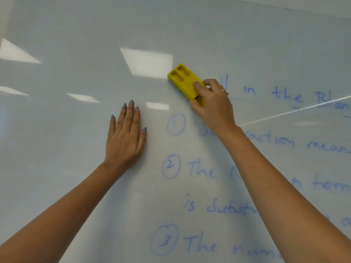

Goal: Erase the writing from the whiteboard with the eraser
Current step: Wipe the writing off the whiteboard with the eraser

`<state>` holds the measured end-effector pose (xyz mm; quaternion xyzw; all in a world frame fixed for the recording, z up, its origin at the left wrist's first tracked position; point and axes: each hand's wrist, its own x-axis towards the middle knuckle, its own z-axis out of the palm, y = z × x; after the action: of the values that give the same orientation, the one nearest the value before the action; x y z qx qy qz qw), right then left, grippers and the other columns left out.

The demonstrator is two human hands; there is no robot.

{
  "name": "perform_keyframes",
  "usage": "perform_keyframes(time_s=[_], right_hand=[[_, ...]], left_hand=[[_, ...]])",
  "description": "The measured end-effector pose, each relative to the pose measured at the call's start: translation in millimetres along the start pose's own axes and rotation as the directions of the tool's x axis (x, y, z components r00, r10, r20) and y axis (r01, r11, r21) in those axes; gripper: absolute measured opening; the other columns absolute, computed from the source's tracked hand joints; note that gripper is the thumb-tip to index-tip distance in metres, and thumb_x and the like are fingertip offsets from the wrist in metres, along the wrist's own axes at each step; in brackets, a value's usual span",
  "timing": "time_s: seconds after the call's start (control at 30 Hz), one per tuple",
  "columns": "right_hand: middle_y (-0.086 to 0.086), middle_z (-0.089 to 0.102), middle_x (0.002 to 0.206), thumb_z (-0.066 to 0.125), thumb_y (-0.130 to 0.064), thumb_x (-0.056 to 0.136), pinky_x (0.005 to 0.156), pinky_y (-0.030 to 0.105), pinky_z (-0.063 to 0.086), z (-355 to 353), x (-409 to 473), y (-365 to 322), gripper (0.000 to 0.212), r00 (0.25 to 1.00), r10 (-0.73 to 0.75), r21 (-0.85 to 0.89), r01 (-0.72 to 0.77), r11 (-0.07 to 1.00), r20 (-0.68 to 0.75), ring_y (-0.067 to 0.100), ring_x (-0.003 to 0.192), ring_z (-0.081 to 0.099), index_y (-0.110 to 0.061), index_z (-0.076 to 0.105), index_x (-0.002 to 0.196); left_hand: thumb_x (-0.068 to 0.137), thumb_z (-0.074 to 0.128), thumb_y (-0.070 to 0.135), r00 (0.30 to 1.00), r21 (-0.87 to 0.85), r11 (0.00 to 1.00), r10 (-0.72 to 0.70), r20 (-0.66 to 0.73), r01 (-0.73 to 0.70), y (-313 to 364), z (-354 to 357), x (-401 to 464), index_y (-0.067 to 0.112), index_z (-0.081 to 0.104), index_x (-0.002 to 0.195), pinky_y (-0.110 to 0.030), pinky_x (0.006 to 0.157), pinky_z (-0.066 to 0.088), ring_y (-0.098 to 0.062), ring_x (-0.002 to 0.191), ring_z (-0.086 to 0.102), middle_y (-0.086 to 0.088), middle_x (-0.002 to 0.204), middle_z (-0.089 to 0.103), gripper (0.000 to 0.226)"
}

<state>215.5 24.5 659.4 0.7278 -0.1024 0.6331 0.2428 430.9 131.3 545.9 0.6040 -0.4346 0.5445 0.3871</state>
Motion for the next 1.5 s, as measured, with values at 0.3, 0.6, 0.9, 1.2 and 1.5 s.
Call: perform_keyframes(time_s=[0.3,0.6,0.9,1.2,1.5], right_hand=[[0.019,0.06,0.116,0.071,-0.017,0.078,0.073,0.044,0.053,15.6,-65.9,-47.3,0.046,0.995,-0.096,0.026,0.096,0.995,0.024,0.04,0.09,0.058,-0.01,0.062,0.123],[0.019,0.056,0.122,0.067,-0.02,0.083,0.08,0.047,0.051,7.4,-72.4,-25.6,0.047,0.997,0.07,-0.023,-0.071,0.997,-0.032,0.039,0.098,0.055,-0.011,0.058,0.129],[0.018,0.063,0.112,0.074,-0.018,0.074,0.067,0.04,0.055,23.2,-100.8,-68.6,0.048,0.982,-0.174,-0.003,0.174,0.985,0.073,0.038,0.084,0.06,-0.008,0.064,0.121],[0.017,0.053,0.122,0.065,-0.022,0.085,0.08,0.045,0.049,8.0,-55.1,-23.1,0.049,0.988,0.142,-0.039,-0.144,0.989,-0.06,0.036,0.1,0.053,-0.013,0.055,0.132],[0.018,0.064,0.112,0.074,-0.016,0.073,0.068,0.042,0.055,24.9,-120.2,-72.7,0.049,0.983,-0.163,0.019,0.162,0.987,0.085,0.038,0.085,0.062,-0.008,0.064,0.121]], left_hand=[[0.101,0.023,0.035,0.998,0.009,0.998,-0.059,0.0,0.059,-11.2,7.8,-45.7,0.003,0.02,0.154,-0.051,0.122,0.011,-0.027,0.152,0.01,-0.012,0.163,0.014,0.063],[0.102,0.026,0.031,0.999,0.022,0.999,-0.032,-0.041,0.033,-13.2,11.4,-47.9,0.001,0.024,0.154,-0.053,0.122,0.015,-0.029,0.151,0.014,-0.015,0.162,0.019,0.06],[0.102,0.029,0.03,0.998,0.045,0.999,-0.013,-0.069,0.016,-15.6,13.3,-48.1,0.002,0.027,0.153,-0.051,0.12,0.018,-0.028,0.15,0.018,-0.015,0.161,0.021,0.058],[0.102,0.027,0.03,0.998,0.041,0.999,-0.009,-0.068,0.012,-16.1,14.3,-48.4,0.002,0.025,0.153,-0.051,0.121,0.016,-0.028,0.151,0.016,-0.014,0.162,0.02,0.058],[0.102,0.03,0.029,0.997,0.04,0.999,-0.01,-0.075,0.013,-15.7,12.6,-47.4,0.002,0.029,0.152,-0.052,0.12,0.019,-0.029,0.15,0.019,-0.015,0.161,0.023,0.058]])
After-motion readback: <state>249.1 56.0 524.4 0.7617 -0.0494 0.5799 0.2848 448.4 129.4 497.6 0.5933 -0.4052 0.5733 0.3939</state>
